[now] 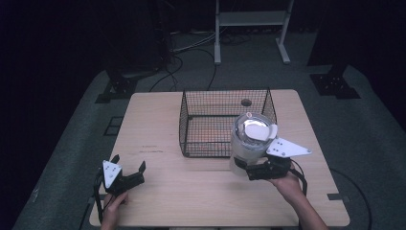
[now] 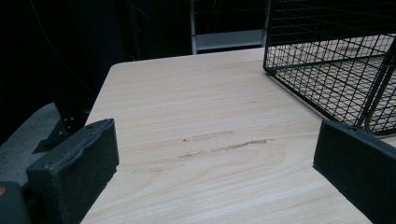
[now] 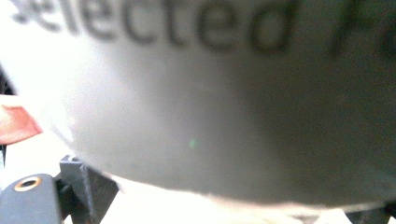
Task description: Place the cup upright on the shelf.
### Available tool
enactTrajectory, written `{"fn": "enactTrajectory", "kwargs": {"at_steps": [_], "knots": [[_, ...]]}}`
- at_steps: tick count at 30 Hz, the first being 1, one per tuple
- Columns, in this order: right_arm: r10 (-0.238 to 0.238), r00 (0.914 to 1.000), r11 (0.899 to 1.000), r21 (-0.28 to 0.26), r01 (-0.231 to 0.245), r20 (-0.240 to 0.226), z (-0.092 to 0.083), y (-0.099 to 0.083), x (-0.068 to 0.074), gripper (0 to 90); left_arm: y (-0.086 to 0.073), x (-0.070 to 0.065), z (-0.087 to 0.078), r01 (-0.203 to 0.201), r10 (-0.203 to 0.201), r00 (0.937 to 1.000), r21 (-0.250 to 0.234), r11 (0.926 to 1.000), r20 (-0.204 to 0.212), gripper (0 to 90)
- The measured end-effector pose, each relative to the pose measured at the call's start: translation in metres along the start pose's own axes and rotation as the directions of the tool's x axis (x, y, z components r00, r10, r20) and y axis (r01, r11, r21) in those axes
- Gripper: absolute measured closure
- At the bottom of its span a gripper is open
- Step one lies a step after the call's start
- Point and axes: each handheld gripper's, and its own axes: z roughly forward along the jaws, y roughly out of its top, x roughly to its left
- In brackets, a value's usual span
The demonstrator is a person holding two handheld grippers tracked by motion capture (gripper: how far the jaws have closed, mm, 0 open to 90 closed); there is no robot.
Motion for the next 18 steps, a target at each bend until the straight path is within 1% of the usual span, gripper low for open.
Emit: {"fn": "enactTrajectory", "kwargs": {"at_steps": [3,6,13,18], "knots": [[-0.005,1.0000,1.000,-0.014,0.005,0.001,0.006,0.011,-0.002,8.8,0.000,0.000,0.000,0.001,-0.001,1.0000,0.000,1.0000,-0.001,0.0],[-0.003,0.9999,1.000,-0.027,0.003,-0.012,0.012,0.023,-0.004,8.8,0.000,0.000,0.000,0.001,-0.001,1.0000,-0.002,1.0000,0.000,0.0],[-0.041,0.9992,0.999,-0.028,0.041,0.003,0.026,0.045,-0.011,8.9,0.000,0.000,0.000,0.003,-0.003,1.0000,-0.003,1.0000,0.000,0.0],[-0.028,0.9996,0.999,-0.035,0.027,-0.001,0.039,0.060,-0.020,8.9,0.000,0.001,0.000,0.004,-0.004,1.0000,-0.003,1.0000,-0.001,0.0]]}}
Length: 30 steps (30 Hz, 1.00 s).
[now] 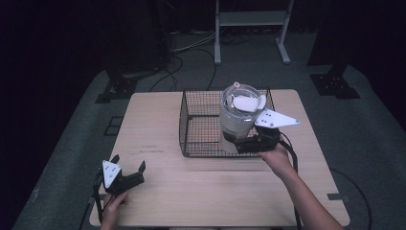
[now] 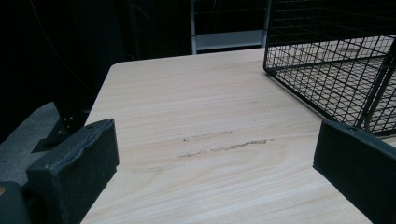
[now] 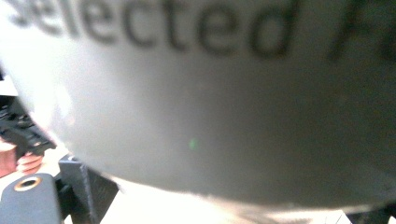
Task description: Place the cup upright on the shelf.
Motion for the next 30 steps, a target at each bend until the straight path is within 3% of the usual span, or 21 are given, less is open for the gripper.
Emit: {"fn": "enactTrajectory", "kwargs": {"at_steps": [10,30], "knots": [[-0.015,0.9997,1.000,0.019,0.015,0.018,0.030,0.018,-0.020,8.9,0.000,0.000,0.000,0.006,-0.005,1.0000,-0.002,1.0000,0.002,0.0],[-0.010,0.9998,0.997,0.072,0.009,0.018,0.094,0.025,-0.047,8.8,0.000,0.001,0.000,0.010,-0.010,0.9999,-0.004,0.9999,0.003,0.0]]}}
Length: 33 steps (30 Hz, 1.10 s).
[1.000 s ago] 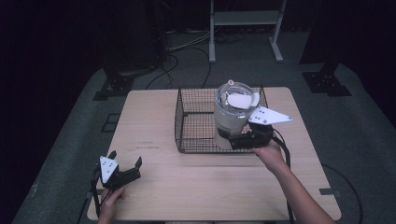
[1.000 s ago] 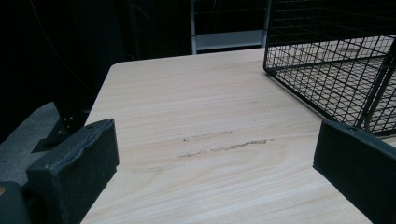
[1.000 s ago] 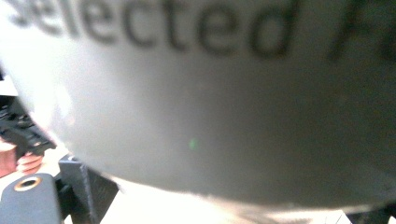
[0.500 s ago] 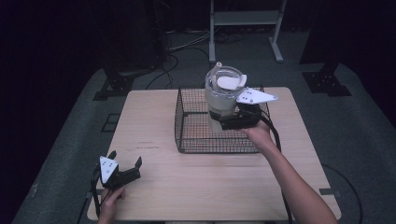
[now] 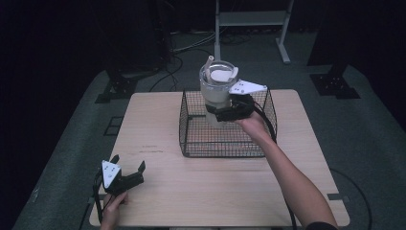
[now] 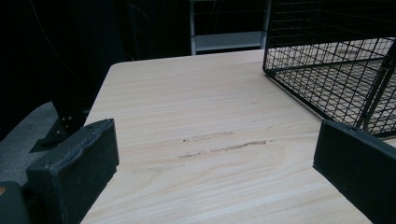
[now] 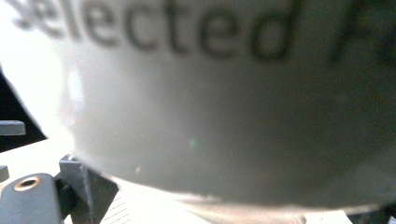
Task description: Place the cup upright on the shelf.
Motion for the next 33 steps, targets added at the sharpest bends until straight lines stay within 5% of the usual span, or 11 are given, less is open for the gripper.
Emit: {"fn": "enactTrajectory", "kwargs": {"at_steps": [18,33], "knots": [[-0.002,0.9997,0.998,0.061,0.003,-0.024,0.053,-0.020,-0.017,8.8,0.000,0.001,0.000,0.000,0.000,1.0000,0.000,1.0000,0.002,0.0],[0.053,0.9974,0.988,0.146,-0.046,-0.049,0.083,-0.049,-0.028,8.8,0.000,0.000,-0.001,-0.001,0.001,1.0000,-0.002,1.0000,0.003,0.0]]}}
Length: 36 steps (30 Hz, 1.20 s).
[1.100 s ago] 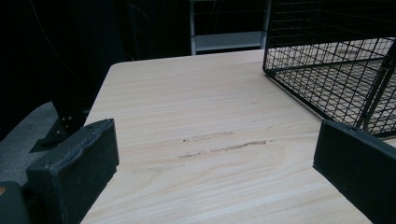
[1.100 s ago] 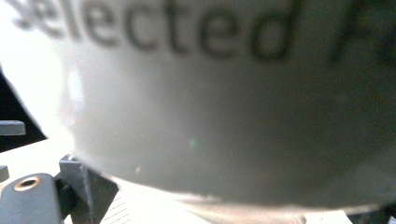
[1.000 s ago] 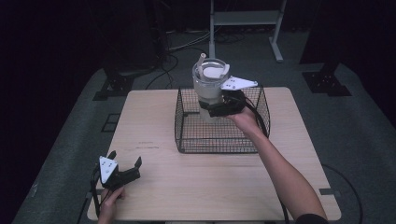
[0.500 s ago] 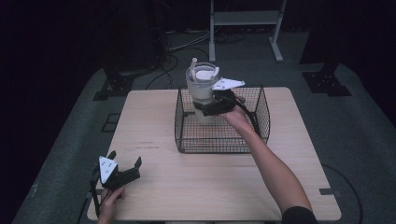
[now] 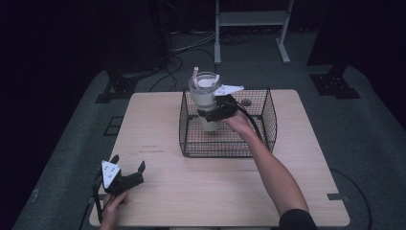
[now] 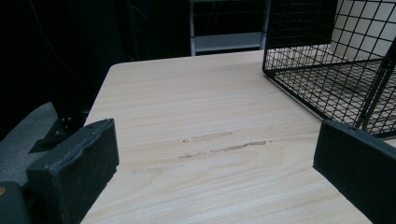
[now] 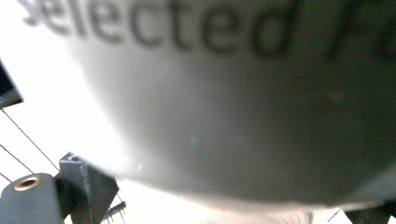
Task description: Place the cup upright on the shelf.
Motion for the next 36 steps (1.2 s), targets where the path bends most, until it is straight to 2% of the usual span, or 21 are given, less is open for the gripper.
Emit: {"fn": "enactTrajectory", "kwargs": {"at_steps": [10,12,13,17,22,29,36], "knots": [[0.007,0.9999,0.998,0.057,-0.006,-0.012,0.016,-0.010,-0.004,8.8,0.000,0.000,0.000,-0.002,0.002,1.0000,-0.002,1.0000,-0.001,0.0],[-0.004,0.9999,0.997,0.079,0.005,-0.015,0.021,-0.011,-0.005,8.8,0.000,0.000,0.000,-0.001,0.001,1.0000,-0.002,1.0000,0.000,0.0],[-0.015,0.9998,0.997,0.075,0.016,-0.010,0.022,-0.011,-0.006,8.8,0.000,0.000,0.000,-0.001,0.001,1.0000,-0.002,1.0000,0.000,0.0],[-0.004,0.9998,0.997,0.079,0.006,-0.019,0.025,-0.014,-0.007,8.8,0.000,0.000,0.000,0.001,-0.001,1.0000,-0.003,1.0000,0.000,0.0],[-0.006,0.9997,0.994,0.111,0.009,-0.024,0.032,-0.020,-0.009,8.8,0.000,0.000,0.000,-0.001,0.001,1.0000,-0.003,1.0000,0.000,0.0],[-0.020,0.9993,0.994,0.111,0.023,-0.031,0.031,-0.022,-0.009,8.8,0.000,0.000,0.000,-0.003,0.003,1.0000,-0.003,1.0000,0.000,0.0],[-0.005,0.9989,0.994,0.109,0.010,-0.046,0.027,-0.026,-0.013,8.6,0.000,-0.001,0.000,-0.005,0.005,1.0000,-0.004,1.0000,0.001,0.0]]}}
